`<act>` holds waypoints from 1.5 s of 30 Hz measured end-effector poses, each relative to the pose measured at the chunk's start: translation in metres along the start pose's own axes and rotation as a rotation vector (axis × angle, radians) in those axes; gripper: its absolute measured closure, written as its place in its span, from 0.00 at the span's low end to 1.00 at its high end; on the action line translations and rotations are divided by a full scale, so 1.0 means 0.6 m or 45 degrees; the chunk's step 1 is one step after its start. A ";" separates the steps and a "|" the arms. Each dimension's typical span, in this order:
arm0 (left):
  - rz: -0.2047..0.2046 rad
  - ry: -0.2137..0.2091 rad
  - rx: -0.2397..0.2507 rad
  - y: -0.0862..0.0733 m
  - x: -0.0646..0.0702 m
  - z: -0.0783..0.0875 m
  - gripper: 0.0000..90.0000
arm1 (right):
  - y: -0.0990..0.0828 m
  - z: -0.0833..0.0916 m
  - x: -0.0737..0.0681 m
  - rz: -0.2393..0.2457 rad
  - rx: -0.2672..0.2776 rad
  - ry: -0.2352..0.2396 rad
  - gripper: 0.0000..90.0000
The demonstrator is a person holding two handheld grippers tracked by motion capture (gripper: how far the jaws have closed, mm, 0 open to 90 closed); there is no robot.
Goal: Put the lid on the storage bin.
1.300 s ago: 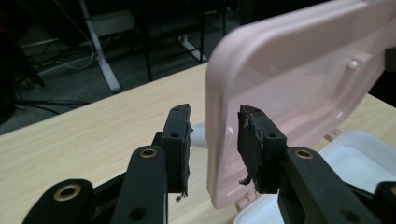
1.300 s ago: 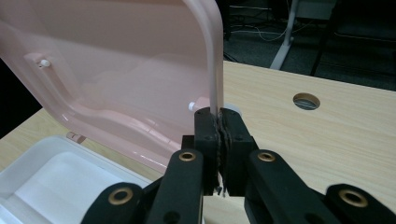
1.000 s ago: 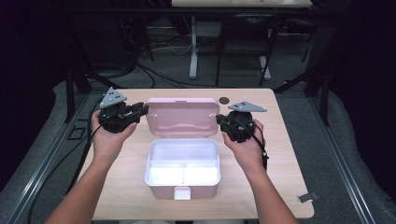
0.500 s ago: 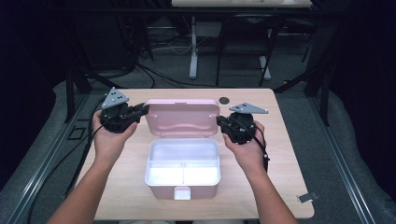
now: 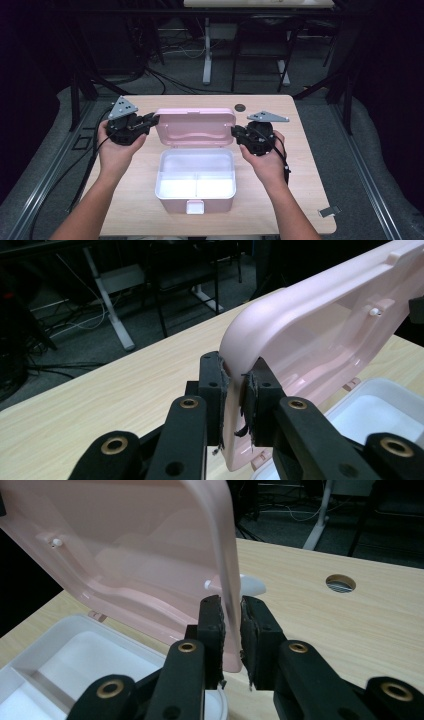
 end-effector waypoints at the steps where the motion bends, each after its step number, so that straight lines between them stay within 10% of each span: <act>1: -0.004 0.003 0.002 0.000 0.001 0.001 0.89 | 0.002 0.003 0.000 -0.003 0.009 0.011 0.88; 23: -0.012 -0.031 0.011 -0.010 0.021 0.023 0.86 | 0.036 0.053 -0.037 0.103 0.110 0.058 0.84; 45: -0.031 -0.053 0.026 -0.019 0.047 0.044 0.78 | 0.008 0.079 -0.049 0.140 0.111 0.078 0.83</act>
Point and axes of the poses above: each handheld gripper's, and its own axes: z roughly backward along the jaws, y roughly out of its top, x roughly to its right, the point moved 8 cm from there along -z, roughly forward along the jaws, and after that the axes turned 10 degrees about -z, right-handed, at the moved point
